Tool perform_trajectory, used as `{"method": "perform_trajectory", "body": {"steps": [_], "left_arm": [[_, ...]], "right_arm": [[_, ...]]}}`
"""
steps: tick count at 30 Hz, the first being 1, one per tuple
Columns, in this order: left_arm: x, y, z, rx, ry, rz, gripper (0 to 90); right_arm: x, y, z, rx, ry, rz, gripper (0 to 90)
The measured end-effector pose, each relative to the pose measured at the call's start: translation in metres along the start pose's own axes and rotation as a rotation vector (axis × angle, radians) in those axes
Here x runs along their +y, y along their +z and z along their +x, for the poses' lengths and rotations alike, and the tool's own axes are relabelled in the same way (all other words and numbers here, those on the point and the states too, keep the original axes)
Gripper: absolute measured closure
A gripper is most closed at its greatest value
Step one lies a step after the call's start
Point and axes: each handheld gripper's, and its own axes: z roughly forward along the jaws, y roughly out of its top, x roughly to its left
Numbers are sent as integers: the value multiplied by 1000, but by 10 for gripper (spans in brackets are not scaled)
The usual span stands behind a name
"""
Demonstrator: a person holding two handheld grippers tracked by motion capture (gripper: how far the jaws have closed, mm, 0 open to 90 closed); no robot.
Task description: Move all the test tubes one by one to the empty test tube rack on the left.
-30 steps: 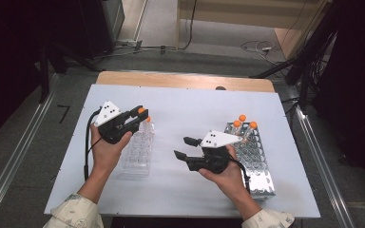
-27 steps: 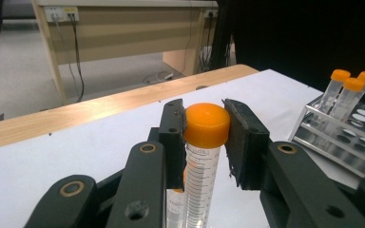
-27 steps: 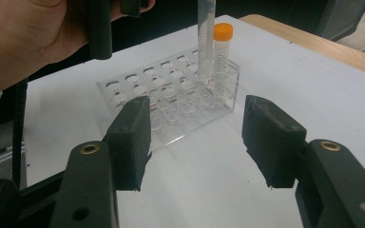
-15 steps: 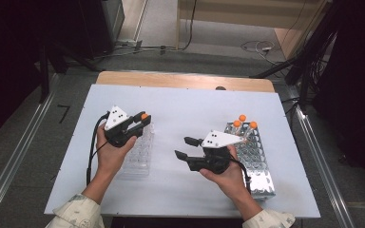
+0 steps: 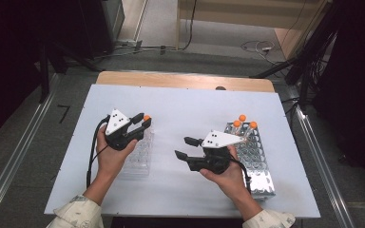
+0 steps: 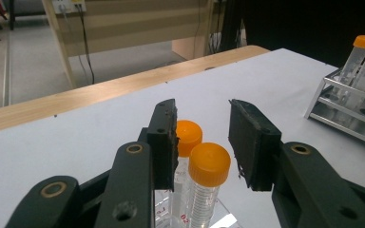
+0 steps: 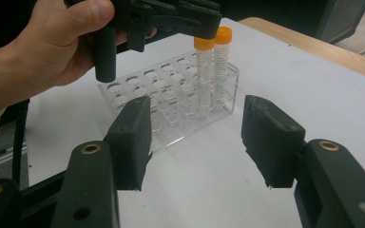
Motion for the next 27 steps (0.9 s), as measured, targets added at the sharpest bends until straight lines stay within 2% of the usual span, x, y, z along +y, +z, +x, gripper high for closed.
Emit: {"method": "perform_trajectory", "body": {"steps": [7,13,18,27], "left_arm": [[1,-2,-1,-4,-8,-17,534],[4,-5,-3,12,-38,-35,338],[3,-5,-5,17,-58,-18,218],[1,-7,-5,37,-64,-19,206]], "right_arm": [[0,-1,0,1,2,-4,423],[2,-7,-2,-18,19,-10,423],[4,-15,-5,-37,30,-22,423],[5,-32,-13,-73,40,-44,422]]}}
